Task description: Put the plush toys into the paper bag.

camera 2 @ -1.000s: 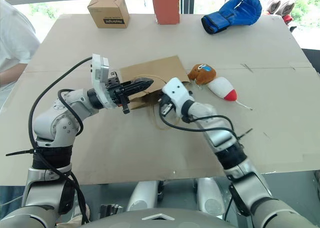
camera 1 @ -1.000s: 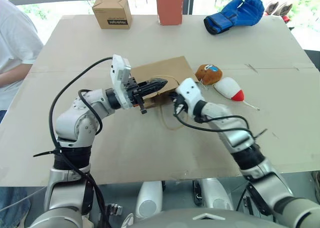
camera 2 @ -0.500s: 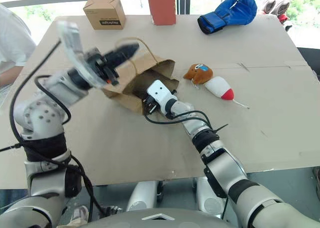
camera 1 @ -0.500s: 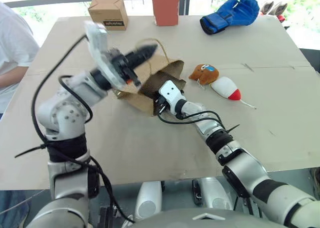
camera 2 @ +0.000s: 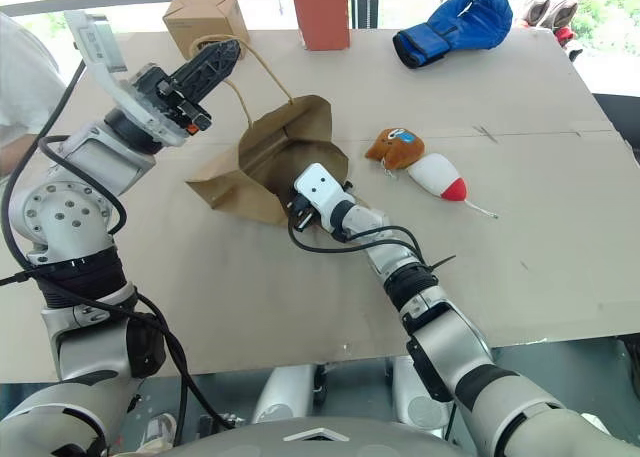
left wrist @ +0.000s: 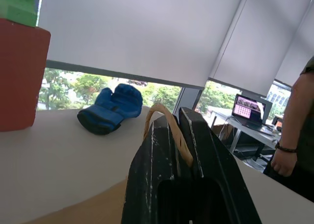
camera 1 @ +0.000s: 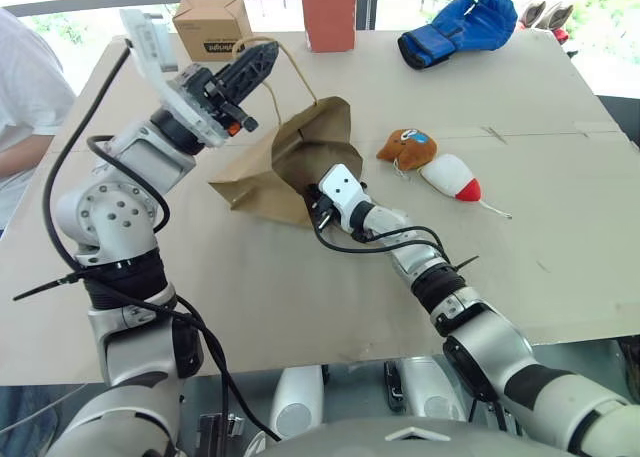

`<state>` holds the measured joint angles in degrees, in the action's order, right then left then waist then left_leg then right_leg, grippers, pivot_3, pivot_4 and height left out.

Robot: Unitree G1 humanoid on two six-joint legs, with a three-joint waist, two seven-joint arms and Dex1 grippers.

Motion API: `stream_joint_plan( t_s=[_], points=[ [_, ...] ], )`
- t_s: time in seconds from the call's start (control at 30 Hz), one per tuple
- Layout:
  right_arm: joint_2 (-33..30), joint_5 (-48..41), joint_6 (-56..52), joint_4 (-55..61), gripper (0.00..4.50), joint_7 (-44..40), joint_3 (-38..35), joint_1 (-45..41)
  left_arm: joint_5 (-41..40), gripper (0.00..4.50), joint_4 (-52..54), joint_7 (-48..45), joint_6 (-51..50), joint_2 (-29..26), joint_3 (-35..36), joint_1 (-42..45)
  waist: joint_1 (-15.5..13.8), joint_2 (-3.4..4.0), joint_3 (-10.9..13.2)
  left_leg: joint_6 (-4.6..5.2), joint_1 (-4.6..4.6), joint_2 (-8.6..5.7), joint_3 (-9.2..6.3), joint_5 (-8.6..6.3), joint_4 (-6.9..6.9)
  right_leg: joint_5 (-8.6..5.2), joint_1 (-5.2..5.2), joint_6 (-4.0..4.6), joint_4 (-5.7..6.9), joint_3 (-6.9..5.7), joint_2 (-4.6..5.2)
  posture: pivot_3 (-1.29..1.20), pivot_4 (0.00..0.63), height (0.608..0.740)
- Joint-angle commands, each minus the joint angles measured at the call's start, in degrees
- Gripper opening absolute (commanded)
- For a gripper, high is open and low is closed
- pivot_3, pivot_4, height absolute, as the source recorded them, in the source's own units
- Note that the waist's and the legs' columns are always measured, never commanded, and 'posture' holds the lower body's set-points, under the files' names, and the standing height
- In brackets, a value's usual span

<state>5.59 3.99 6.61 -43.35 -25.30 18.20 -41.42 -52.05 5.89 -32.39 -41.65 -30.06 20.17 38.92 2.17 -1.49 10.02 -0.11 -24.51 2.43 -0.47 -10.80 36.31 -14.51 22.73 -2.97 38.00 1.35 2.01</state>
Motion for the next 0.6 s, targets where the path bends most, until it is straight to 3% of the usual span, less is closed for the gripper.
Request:
stream_joint_plan(
  t_s=[0.03, 0.17, 0.3, 0.4, 0.6],
  points=[
    [-1.03, 1.24, -3.52, -0.85, 0.02, -2.27, 1.21, 3.70, 0.16, 0.00, -0.44, -1.37, 2.87, -1.64, 2.13, 2.55, 0.00, 0.00, 0.00, 0.00, 0.00, 0.00, 0.00, 0.00, 0.00, 0.00, 0.00, 0.00, 0.00, 0.00, 0.00, 0.00, 0.150, 0.740],
    [-1.17, 1.33, -3.81, 2.08, 0.02, -1.72, 0.53, 3.90, 1.46, 0.00, 0.97, -4.66, 3.19, -3.02, -0.51, 0.08, -0.04, 0.00, 0.00, 0.00, 0.00, -0.01, 0.01, 0.00, 0.00, 0.00, 0.00, 0.00, -0.01, 0.01, 0.00, 0.00, 0.150, 0.740],
    [-1.66, -3.84, -8.14, 12.08, 0.02, -3.78, -3.44, 3.72, 5.69, 0.00, 5.48, -9.02, 5.37, -4.57, -5.42, -6.75, -0.08, 0.03, 0.02, -0.01, -0.02, -0.02, 0.05, -0.01, -0.05, 0.00, 0.02, 0.00, -0.04, 0.04, 0.03, 0.00, 0.150, 0.740],
    [-3.57, -5.94, -12.50, 21.20, 0.85, -5.77, -4.52, 5.05, 6.79, 0.00, 7.06, -10.01, 6.34, -4.56, -6.61, -9.58, -0.41, 0.04, 0.04, -0.02, -0.13, -0.02, -0.01, 0.00, -0.04, 0.00, 0.07, 0.01, -0.03, -0.02, 0.05, 0.00, 0.150, 0.740],
    [-9.18, -10.73, -26.62, 44.15, 3.71, -7.61, -6.86, 8.25, 8.16, 0.00, 5.96, -9.85, 8.18, -3.80, -6.24, -10.43, -0.27, 0.05, 0.05, -0.04, -0.16, -0.02, 0.00, 0.02, -0.03, -0.01, 0.16, 0.01, -0.01, 0.00, 0.05, 0.00, 0.150, 0.740]
  ],
)
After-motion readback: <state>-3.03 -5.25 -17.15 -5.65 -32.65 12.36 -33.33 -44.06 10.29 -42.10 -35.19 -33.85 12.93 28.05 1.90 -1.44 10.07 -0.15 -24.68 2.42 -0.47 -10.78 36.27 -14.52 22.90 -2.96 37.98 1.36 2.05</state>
